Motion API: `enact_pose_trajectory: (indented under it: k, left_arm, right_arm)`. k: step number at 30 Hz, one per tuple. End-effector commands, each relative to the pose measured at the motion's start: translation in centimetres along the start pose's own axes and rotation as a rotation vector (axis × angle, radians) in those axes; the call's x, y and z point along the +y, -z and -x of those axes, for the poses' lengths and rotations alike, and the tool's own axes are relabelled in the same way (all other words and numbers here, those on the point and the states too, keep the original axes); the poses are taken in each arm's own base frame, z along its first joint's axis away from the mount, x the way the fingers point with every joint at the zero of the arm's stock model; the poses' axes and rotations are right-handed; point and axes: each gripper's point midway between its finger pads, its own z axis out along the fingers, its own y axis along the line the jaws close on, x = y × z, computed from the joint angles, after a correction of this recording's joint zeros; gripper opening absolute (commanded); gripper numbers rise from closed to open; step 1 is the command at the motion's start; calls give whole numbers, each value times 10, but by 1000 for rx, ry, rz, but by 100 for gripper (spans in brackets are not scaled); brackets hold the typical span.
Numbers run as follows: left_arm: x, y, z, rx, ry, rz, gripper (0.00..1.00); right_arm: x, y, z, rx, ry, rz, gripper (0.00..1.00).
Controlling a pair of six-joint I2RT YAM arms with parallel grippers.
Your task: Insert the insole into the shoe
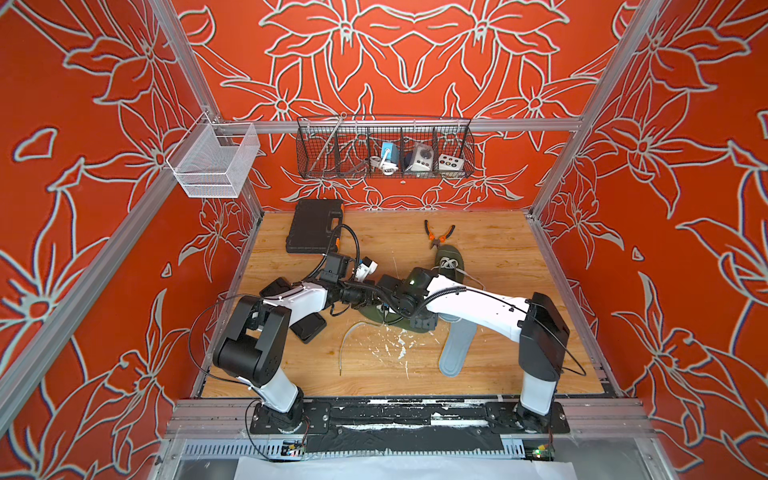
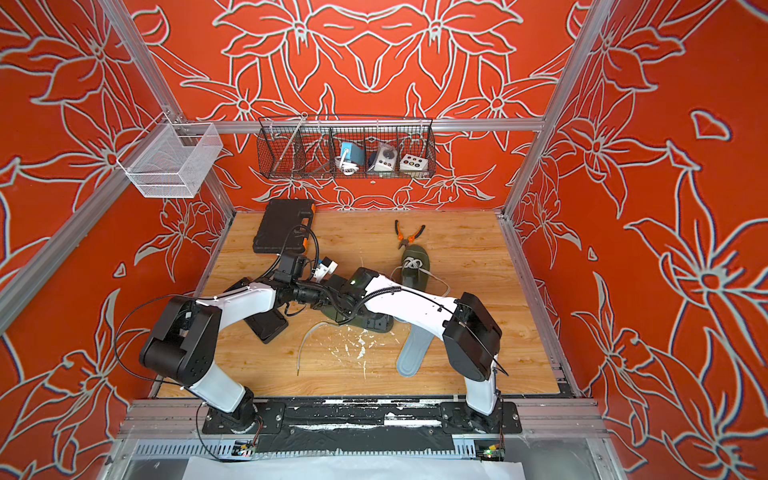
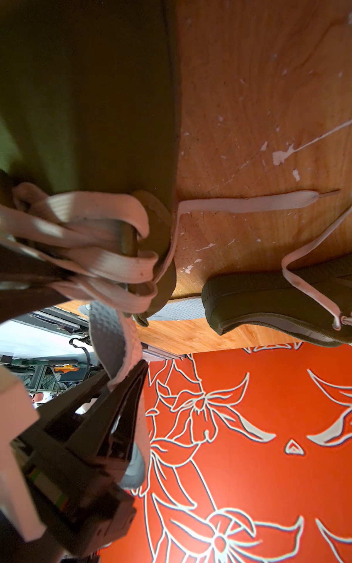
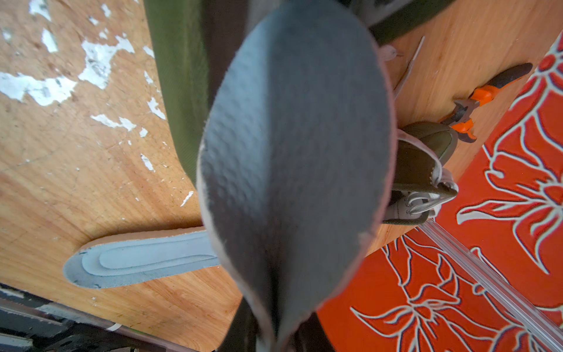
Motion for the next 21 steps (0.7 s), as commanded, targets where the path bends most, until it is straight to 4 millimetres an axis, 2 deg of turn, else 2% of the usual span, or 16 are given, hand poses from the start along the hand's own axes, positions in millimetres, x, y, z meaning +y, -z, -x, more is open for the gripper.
enact_pose_trajectory:
  k: [1, 13, 21]
  left_arm:
    - [-17, 3, 5, -9, -51, -84, 0]
    - [-19, 3, 3, -7, -39, -119, 0]
    - [-19, 3, 0, -6, -27, -131, 0]
  right_arm:
    - [0, 1, 0, 8, 52, -35, 16]
    - [14, -7, 19, -18, 139, -30, 10]
    - [21, -13, 39, -73, 64, 51, 8]
